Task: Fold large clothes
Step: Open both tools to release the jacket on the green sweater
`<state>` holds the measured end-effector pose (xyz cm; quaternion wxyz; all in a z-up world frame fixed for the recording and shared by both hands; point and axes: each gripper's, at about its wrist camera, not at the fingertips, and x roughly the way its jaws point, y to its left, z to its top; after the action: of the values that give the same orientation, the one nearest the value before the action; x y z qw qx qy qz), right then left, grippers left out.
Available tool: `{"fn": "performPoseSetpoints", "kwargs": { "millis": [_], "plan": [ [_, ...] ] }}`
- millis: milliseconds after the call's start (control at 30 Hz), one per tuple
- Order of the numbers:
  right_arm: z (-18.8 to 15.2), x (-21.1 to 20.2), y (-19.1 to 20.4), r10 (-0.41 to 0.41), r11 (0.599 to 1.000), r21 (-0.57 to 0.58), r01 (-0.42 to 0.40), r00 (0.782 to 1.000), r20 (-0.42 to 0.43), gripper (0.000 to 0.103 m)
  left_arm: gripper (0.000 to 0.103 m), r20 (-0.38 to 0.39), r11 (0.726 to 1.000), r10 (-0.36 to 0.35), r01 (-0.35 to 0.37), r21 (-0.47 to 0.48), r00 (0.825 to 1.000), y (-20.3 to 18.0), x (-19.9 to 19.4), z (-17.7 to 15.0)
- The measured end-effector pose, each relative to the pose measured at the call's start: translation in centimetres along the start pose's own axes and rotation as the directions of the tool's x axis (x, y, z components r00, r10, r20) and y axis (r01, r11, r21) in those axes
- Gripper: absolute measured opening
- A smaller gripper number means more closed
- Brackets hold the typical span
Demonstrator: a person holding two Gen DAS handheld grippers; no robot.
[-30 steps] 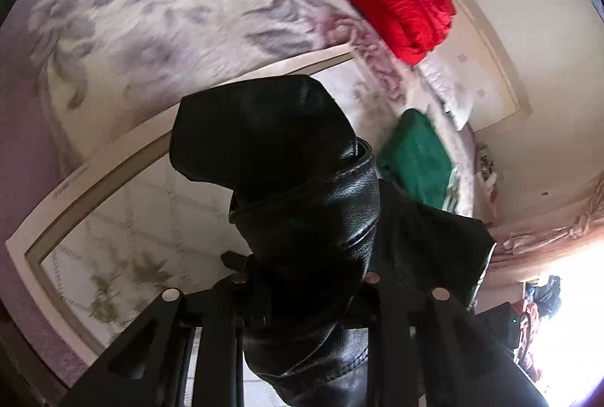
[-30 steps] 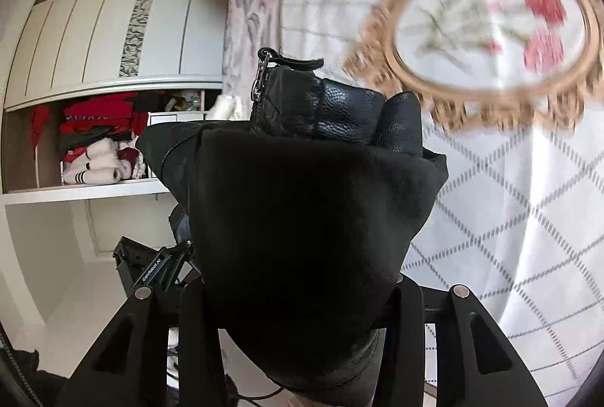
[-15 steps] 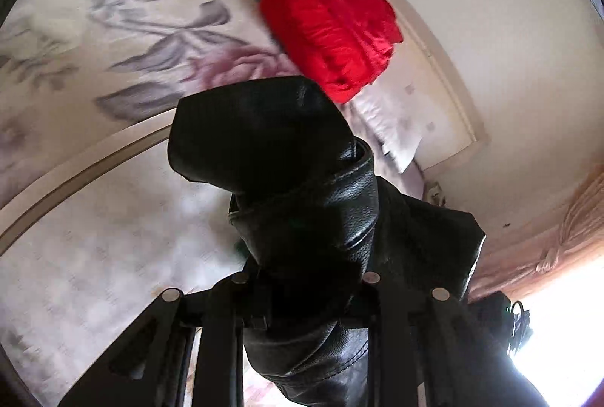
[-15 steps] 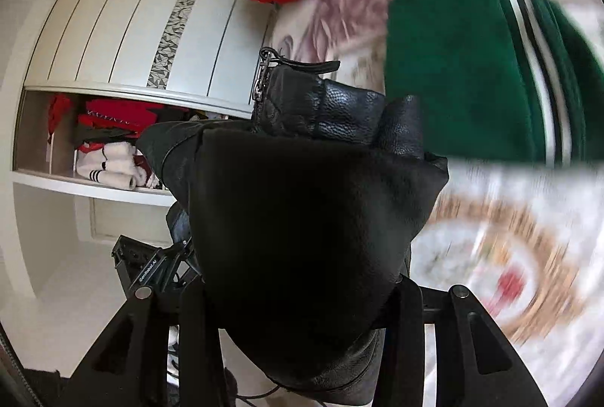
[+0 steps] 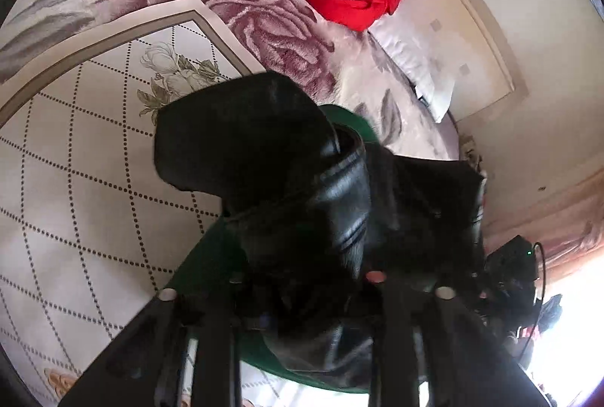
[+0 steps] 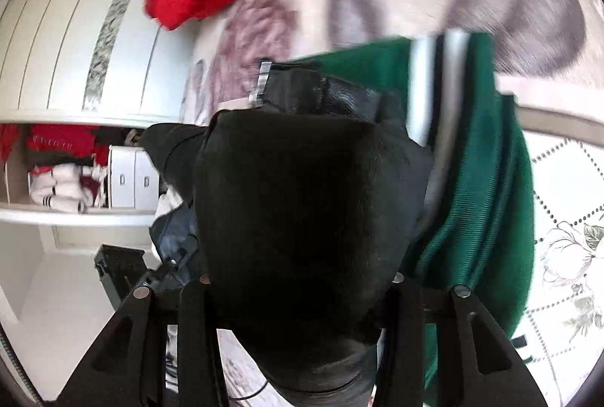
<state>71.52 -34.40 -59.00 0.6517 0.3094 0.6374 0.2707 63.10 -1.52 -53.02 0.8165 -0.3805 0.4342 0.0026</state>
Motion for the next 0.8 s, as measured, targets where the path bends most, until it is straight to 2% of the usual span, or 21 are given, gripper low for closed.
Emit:
{"fn": "performPoseSetpoints", "kwargs": {
  "millis": [133, 167, 200, 233, 267, 300, 333, 367, 400, 433, 467, 500, 533, 600, 633, 700, 733, 800],
  "plan": [
    [0.0, 0.2, -1.5, -0.002, 1.000, 0.016, 0.002, 1.000, 0.015, 0.064, 0.042, -0.041, 0.996, 0.037, -0.034, 0.077, 0.998, -0.4, 0.4, 0.4],
    [-0.1, 0.4, -1.5, -0.029, 0.999, 0.021, 0.029, 0.999, 0.015, 0.072, 0.054, -0.050, 0.993, 0.064, -0.058, 0.101, 0.997, -0.7, 0.2, 0.1],
    [-0.5, 0.6, -1.1, -0.076, 0.997, 0.026, 0.076, 0.997, 0.011, 0.079, 0.071, -0.062, 0.987, 0.098, -0.089, 0.133, 0.993, -1.0, 0.0, 0.1],
    [-0.7, 0.4, -0.3, -0.150, 0.988, 0.023, 0.150, 0.989, 0.017, 0.085, 0.077, -0.065, 0.981, 0.120, -0.108, 0.162, 0.991, -1.2, -0.1, -0.2],
    [-1.1, 0.0, 0.6, -0.211, 0.977, 0.017, 0.211, 0.976, 0.043, 0.086, 0.086, -0.063, 0.971, 0.146, -0.132, 0.198, 0.987, -1.5, -0.4, -0.3],
    [-1.7, -0.6, 1.5, -0.283, 0.959, 0.009, 0.283, 0.957, 0.069, 0.091, 0.092, -0.051, 0.957, 0.180, -0.163, 0.242, 0.982, -1.9, -0.8, -0.5],
    [-2.5, -1.0, 2.7, -0.352, 0.935, -0.001, 0.354, 0.931, 0.099, 0.094, 0.094, -0.041, 0.946, 0.200, -0.182, 0.270, 0.979, -2.1, -0.9, -0.9],
    [-3.5, -1.4, 3.9, -0.427, 0.901, -0.013, 0.433, 0.894, 0.132, 0.098, 0.094, -0.023, 0.929, 0.229, -0.211, 0.303, 0.973, -2.5, -1.4, -1.1],
    [-4.6, -1.5, 5.1, -0.532, 0.839, -0.030, 0.543, 0.831, 0.164, 0.098, 0.094, 0.009, 0.901, 0.267, -0.253, 0.351, 0.964, -3.3, -2.2, -1.4],
    [-5.8, -1.7, 6.1, -0.590, 0.794, -0.037, 0.607, 0.784, 0.192, 0.098, 0.095, 0.033, 0.876, 0.296, -0.285, 0.388, 0.955, -3.9, -2.8, -1.7],
    [-7.2, -1.6, 7.2, -0.653, 0.734, -0.047, 0.677, 0.723, 0.225, 0.098, 0.096, 0.052, 0.857, 0.317, -0.309, 0.412, 0.947, -4.3, -3.3, -1.8],
    [-8.6, -1.4, 8.3, -0.716, 0.662, -0.052, 0.748, 0.651, 0.251, 0.098, 0.098, 0.083, 0.827, 0.341, -0.341, 0.446, 0.936, -4.9, -4.0, -2.2],
    [-10.2, -1.3, 9.1, -0.761, 0.601, -0.045, 0.798, 0.588, 0.272, 0.099, 0.098, 0.108, 0.802, 0.356, -0.363, 0.474, 0.928, -5.3, -4.5, -2.4],
    [-13.2, -1.3, 10.3, -0.796, 0.547, -0.009, 0.837, 0.524, 0.304, 0.099, 0.098, 0.142, 0.759, 0.382, -0.398, 0.515, 0.913, -6.2, -6.0, -3.2],
    [-15.0, -1.4, 11.2, -0.819, 0.507, 0.019, 0.862, 0.475, 0.321, 0.099, 0.098, 0.148, 0.743, 0.387, -0.402, 0.535, 0.910, -6.6, -6.9, -3.7],
    [-17.4, -1.6, 12.5, -0.837, 0.477, 0.070, 0.876, 0.428, 0.341, 0.099, 0.098, 0.157, 0.716, 0.401, -0.416, 0.560, 0.903, -7.4, -8.6, -4.5],
    [-18.7, -2.1, 13.3, -0.845, 0.465, 0.104, 0.879, 0.406, 0.348, 0.099, 0.098, 0.157, 0.712, 0.401, -0.415, 0.566, 0.903, -7.5, -9.2, -4.5],
    [-20.6, -2.9, 14.7, -0.848, 0.462, 0.141, 0.876, 0.389, 0.360, 0.099, 0.098, 0.159, 0.703, 0.398, -0.412, 0.580, 0.903, -8.5, -11.7, -5.3]
  ]
}}
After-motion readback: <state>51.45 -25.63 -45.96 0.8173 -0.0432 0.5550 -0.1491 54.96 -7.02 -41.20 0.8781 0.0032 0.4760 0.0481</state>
